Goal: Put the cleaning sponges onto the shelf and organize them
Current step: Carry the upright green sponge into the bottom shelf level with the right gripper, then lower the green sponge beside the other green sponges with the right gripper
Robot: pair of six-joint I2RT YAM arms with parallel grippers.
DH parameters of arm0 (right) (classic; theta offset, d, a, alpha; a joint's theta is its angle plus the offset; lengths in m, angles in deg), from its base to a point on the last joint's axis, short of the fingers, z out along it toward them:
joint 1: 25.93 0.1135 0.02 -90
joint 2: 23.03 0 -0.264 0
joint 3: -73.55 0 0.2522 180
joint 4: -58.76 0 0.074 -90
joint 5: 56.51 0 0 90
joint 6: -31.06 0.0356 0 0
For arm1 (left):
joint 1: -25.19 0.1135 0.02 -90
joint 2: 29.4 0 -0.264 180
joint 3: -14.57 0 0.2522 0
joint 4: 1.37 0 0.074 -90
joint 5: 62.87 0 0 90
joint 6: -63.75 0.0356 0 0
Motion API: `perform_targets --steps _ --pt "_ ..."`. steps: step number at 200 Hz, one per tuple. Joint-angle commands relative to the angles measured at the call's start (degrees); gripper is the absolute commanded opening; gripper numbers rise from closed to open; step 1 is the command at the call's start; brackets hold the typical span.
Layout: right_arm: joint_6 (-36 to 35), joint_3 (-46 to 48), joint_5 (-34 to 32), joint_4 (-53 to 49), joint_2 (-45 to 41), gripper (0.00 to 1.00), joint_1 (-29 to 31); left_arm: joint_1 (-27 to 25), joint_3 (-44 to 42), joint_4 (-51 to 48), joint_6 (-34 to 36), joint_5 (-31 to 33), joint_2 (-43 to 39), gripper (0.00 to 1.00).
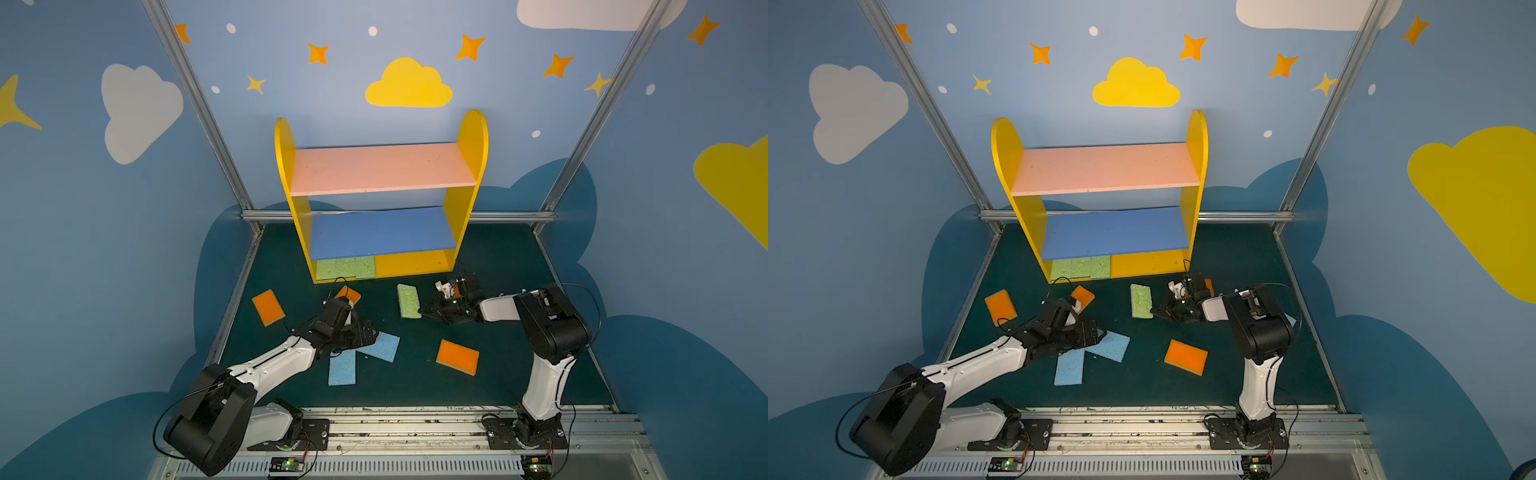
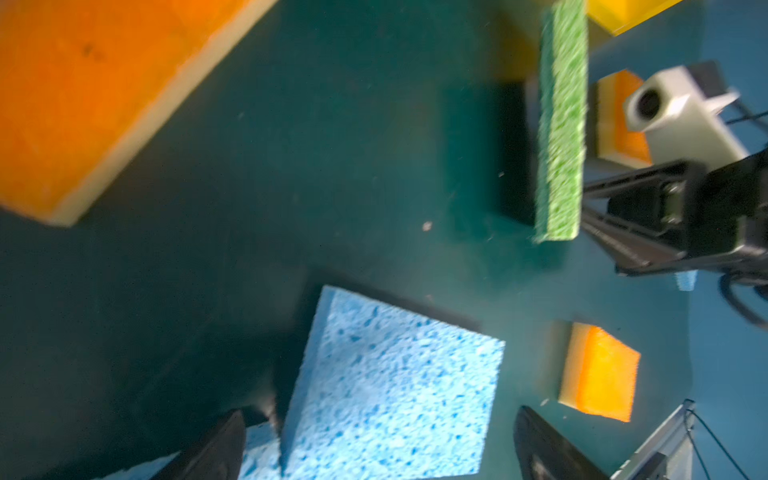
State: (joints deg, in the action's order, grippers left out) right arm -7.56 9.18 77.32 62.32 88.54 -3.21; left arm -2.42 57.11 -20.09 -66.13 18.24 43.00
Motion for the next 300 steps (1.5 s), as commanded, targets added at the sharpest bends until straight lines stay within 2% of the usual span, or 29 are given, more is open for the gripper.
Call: perform_targets --steps 1,59,89,151,203,272,300 --pt "2.82 -1.75 1.25 3.82 2.29 0.02 0.73 0.55 -1.58 -0.87 1.27 0.55 1.33 1.0" --pt "3.84 -5.47 0.86 4.2 6.03 0.02 2.33 1.39 0.49 0.07 1.98 -1.4 5.17 0.99" --pt "4.08 -8.86 0.57 3.48 7.22 0.02 2.92 1.96 2.31 -1.17 2.74 -1.45 4.37 0.99" --pt "5.45 -19.8 0.07 0.77 11.56 0.01 4.13 3.57 2.95 -5.0 3.51 3.73 -10.06 0.99" --pt "7.85 -25.32 0.58 2.44 16.01 0.02 4.03 3.83 -0.88 -3.37 3.47 9.07 -21.92 0.99" --pt "9.01 -30.75 -0.18 2.17 19.41 0.02 3.23 3.89 -1.77 -3.51 3.74 11.41 -23.45 0.99" --pt "6.73 -34.0 -1.9 -1.61 19.88 0.02 3.27 4.1 -2.38 -2.73 3.58 11.52 -23.51 0.99"
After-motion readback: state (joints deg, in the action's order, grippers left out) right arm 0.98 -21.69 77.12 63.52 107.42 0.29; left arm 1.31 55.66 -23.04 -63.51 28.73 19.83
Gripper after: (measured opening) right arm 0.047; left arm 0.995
